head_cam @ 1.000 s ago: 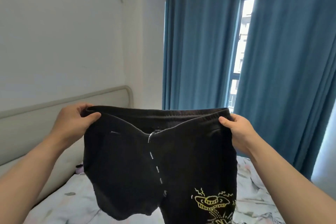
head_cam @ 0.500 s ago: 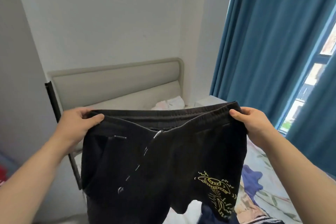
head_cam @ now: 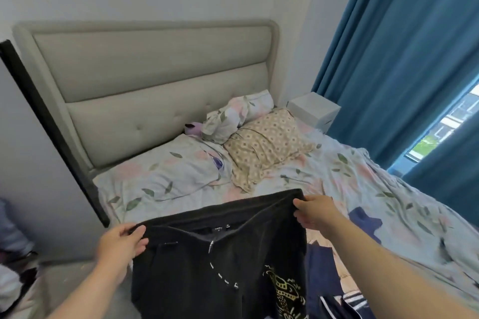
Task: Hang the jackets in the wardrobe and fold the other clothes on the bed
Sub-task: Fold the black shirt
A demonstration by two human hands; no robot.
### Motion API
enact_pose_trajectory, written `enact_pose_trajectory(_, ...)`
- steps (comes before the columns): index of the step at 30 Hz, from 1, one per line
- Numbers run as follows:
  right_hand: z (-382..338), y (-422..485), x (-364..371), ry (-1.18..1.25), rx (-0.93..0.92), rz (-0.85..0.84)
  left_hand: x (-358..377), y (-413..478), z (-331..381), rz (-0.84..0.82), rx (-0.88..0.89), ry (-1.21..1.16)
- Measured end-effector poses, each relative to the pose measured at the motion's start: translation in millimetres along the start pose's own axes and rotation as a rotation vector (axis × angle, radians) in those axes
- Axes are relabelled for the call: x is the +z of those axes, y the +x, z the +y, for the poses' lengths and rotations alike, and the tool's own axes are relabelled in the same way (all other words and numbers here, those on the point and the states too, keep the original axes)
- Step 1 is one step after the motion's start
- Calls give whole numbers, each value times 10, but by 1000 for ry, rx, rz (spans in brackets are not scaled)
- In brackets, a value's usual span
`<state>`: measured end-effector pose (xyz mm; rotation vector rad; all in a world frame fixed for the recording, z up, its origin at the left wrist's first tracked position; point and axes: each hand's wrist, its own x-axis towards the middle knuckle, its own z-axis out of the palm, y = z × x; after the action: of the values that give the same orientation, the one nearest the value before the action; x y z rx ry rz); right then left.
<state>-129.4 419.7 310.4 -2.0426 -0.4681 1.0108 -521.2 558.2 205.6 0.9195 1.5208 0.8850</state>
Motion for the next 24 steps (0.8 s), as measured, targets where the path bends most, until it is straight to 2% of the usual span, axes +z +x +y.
enact_pose_trajectory(5,622,835,735,140,149,10,285,600,-875,72,-271,-167)
enact_pose_trajectory(10,998,1657,1515,285,183,128,489,1410,-1507,143,-313,-270)
enact_pose_trajectory(12,1121,2003,1822,276,176,156,551,1740,-1754,227,-353,-309)
enact_pose_trajectory(18,1360,3179,2680,175,81,164,789,2765,-2173,319,-320,-422)
enact_pose_trajectory(23,1263,4103,3357,118,-24,108,984,3633,-2354,503,-241,-491)
enact_pose_trajectory(24,1208,4250,3487,105,-45,102,1023,3769,-2370,523,-191,-443)
